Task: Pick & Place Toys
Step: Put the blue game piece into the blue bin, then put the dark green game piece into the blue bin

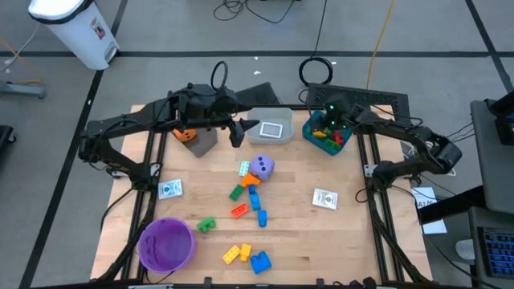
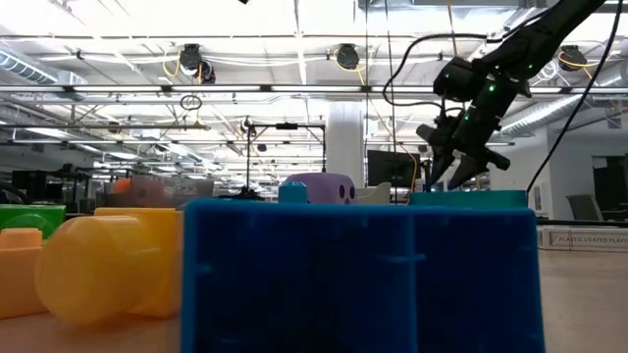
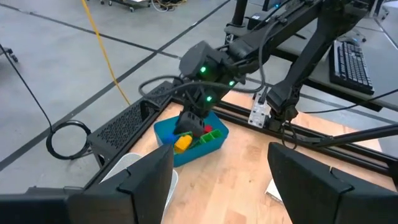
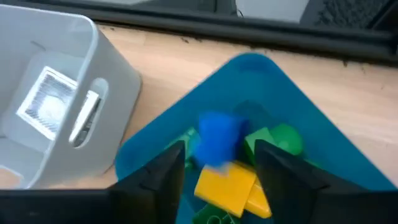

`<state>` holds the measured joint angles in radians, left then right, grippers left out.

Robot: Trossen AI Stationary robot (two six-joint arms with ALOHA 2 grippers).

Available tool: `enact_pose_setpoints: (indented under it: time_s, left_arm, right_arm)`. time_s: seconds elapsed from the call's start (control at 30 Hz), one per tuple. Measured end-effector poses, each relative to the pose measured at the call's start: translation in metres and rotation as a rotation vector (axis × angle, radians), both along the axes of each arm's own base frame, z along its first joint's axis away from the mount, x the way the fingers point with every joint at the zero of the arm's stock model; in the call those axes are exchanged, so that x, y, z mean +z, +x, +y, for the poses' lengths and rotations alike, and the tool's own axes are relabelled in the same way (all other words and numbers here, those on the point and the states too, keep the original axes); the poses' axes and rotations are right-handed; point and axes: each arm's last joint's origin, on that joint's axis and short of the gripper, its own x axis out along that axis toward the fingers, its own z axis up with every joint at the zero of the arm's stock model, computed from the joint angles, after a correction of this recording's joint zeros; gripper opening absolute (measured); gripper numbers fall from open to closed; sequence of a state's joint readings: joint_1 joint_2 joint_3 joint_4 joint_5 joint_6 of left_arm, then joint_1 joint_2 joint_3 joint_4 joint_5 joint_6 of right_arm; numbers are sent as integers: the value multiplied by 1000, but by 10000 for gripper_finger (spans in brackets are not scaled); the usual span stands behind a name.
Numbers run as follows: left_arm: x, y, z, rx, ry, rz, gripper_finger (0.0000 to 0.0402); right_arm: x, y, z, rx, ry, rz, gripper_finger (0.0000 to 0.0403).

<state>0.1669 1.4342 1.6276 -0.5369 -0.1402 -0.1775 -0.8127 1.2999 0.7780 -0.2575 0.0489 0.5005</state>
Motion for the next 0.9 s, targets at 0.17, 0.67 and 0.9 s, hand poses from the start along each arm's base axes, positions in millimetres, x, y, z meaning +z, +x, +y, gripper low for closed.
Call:
enact_pose_setpoints:
  time_s: [0.17,0.67,0.9]
  left_arm:
    - [-2,-1,0,3,-11,16,269]
    - [-39,0,-27,-119,-184,219,269]
    - [-102,3,-61,-187,-233,410,269]
  right_arm:
    - [19,-5,6,29,-61,-68,237]
    - [70,11,60,410,-28,-482,256]
    - [70,27,85,472,-58,-455,256]
